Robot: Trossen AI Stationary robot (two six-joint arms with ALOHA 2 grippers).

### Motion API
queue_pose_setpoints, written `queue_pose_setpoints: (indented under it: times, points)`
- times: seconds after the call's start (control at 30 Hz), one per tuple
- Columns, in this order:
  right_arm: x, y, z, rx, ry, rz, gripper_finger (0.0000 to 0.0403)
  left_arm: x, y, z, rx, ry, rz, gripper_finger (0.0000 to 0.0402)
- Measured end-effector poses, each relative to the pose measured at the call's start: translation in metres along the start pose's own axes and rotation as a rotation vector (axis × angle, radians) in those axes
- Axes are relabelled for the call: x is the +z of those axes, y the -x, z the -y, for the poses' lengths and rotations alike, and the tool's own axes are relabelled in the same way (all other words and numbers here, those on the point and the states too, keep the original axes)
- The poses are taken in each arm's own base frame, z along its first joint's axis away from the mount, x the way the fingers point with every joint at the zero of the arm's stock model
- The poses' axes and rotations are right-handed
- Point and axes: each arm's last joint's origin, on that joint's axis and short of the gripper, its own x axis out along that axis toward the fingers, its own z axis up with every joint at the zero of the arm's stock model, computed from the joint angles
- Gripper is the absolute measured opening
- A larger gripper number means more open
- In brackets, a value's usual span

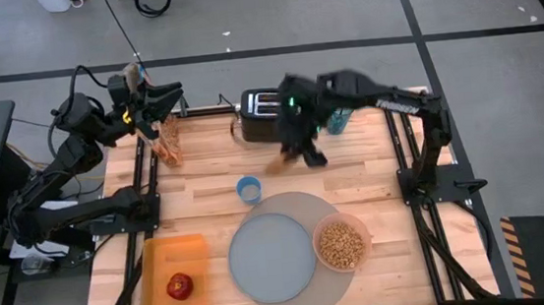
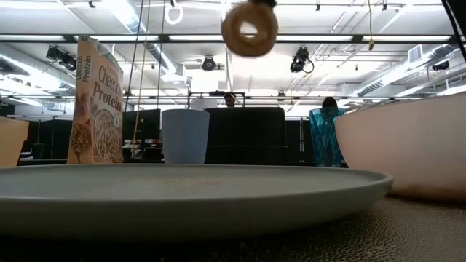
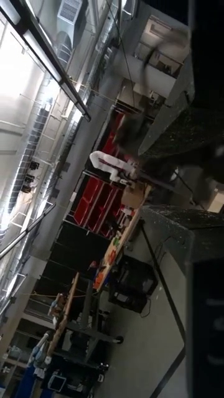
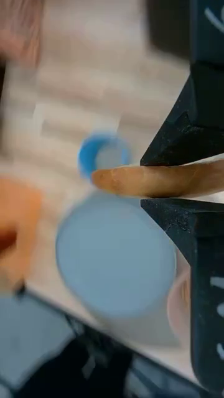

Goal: Arrange a breakfast setting
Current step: Put the bagel bread from the toaster on the gray plate

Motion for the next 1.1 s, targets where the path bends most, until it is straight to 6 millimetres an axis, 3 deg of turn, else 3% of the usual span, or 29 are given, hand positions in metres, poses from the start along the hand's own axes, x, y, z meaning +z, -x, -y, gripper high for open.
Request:
queue_pose_setpoints:
  times: [0.17,0.37,0.5,0.67,0.83,1.0,1.1]
  points:
    - [0.017,-0.034,-0.047,0.084,0.105,-0.024,0.0096,0.002,0.006,0.003,-0.007,0.036,0.008,0.0144]
    - [0.029,-0.082,-0.089,0.067,0.14,0.033,0.0096,0.003,0.007,0.004,-0.027,0.068,0.002,0.0144]
    - [0.021,-0.124,-0.113,0.004,0.142,0.018,0.0096,0.002,0.007,0.004,-0.041,0.086,-0.009,0.0144]
    - [0.006,-0.158,-0.139,-0.005,0.128,-0.031,0.0096,0.003,0.007,0.005,-0.046,0.138,-0.007,0.0144]
    - [-0.007,-0.171,-0.144,0.001,-0.004,-0.071,0.0096,0.004,0.01,0.009,-0.135,0.181,-0.043,0.0144]
    - [-0.012,-0.175,-0.146,0.084,-0.119,-0.098,0.0097,-0.005,0.011,0.02,-0.375,0.293,-0.256,0.0144]
    - [-0.012,-0.175,-0.147,0.119,-0.125,-0.097,0.0101,-0.016,0.015,0.026,-0.393,0.304,-0.356,0.0144]
